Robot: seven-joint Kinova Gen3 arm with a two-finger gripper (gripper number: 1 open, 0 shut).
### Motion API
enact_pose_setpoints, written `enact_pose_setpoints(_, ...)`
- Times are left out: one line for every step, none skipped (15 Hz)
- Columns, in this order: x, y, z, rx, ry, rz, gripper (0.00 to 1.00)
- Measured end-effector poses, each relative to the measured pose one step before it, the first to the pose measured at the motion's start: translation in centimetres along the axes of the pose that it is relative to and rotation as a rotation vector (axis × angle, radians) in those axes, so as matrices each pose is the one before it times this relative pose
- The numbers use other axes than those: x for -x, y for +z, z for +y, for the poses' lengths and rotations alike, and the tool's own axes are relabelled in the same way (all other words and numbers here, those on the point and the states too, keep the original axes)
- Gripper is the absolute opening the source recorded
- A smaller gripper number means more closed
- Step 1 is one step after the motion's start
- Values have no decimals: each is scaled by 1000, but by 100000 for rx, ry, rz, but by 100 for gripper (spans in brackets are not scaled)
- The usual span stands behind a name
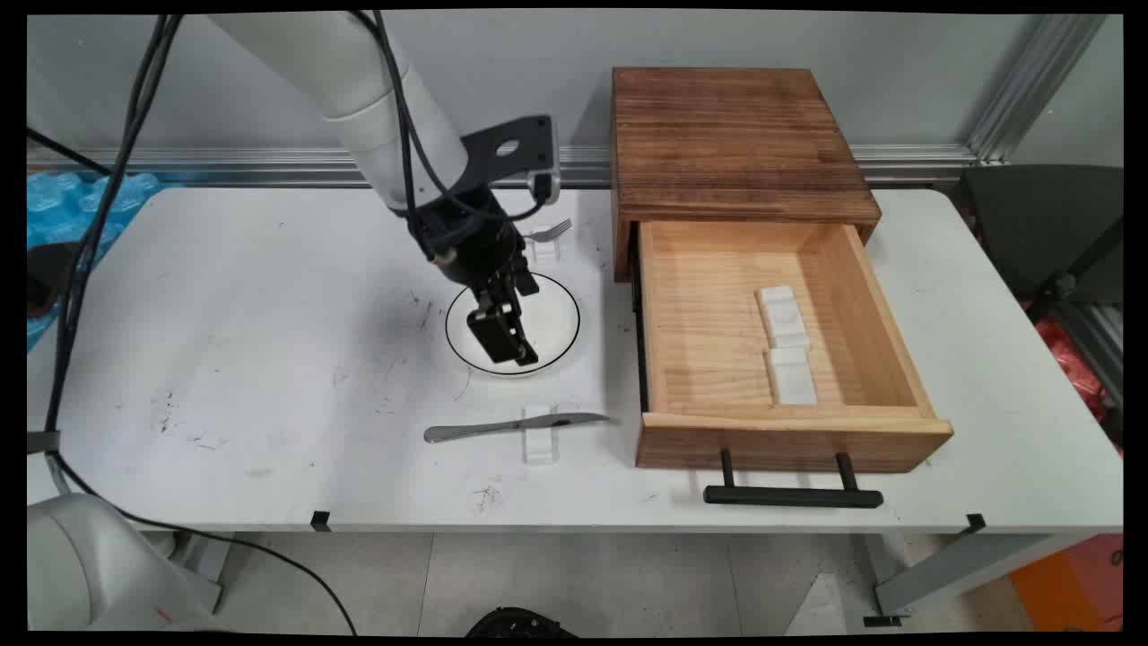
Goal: Pick up the knife from the right of the white plate
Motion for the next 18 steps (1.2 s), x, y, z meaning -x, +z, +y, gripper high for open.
enact_pose_setpoints(164,149,110,290,-54,-107,100)
enact_pose_setpoints(295,222,147,478,-55,-135,100)
enact_pose_setpoints(402,255,156,453,-48,-157,100)
enact_pose_setpoints(530,338,156,432,158,-167,100)
enact_pose_setpoints(375,243,112,220,244,-48,100)
enact_pose_setpoints(300,206,86,112,315,15,100)
enact_pose_setpoints(427,319,109,5,611,120,100)
enact_pose_setpoints(306,214,88,-44,478,122,100)
enact_pose_setpoints(374,344,100,-167,856,268,100)
enact_pose_setpoints(391,413,113,-185,938,329,100)
enact_pose_setpoints(429,384,129,-199,609,213,100)
enact_pose_setpoints(391,337,144,-144,453,22,100)
enact_pose_setpoints(252,216,96,-139,237,-8,100)
enact_pose_setpoints(385,328,169,-282,356,-118,100)
enact_pose_setpoints(256,212,131,-200,163,-109,100)
enact_pose_setpoints(349,329,226,-346,74,-264,100)
enact_pose_setpoints(357,356,303,-492,-103,-282,100)
enact_pose_setpoints(313,318,343,-599,-369,-315,100)
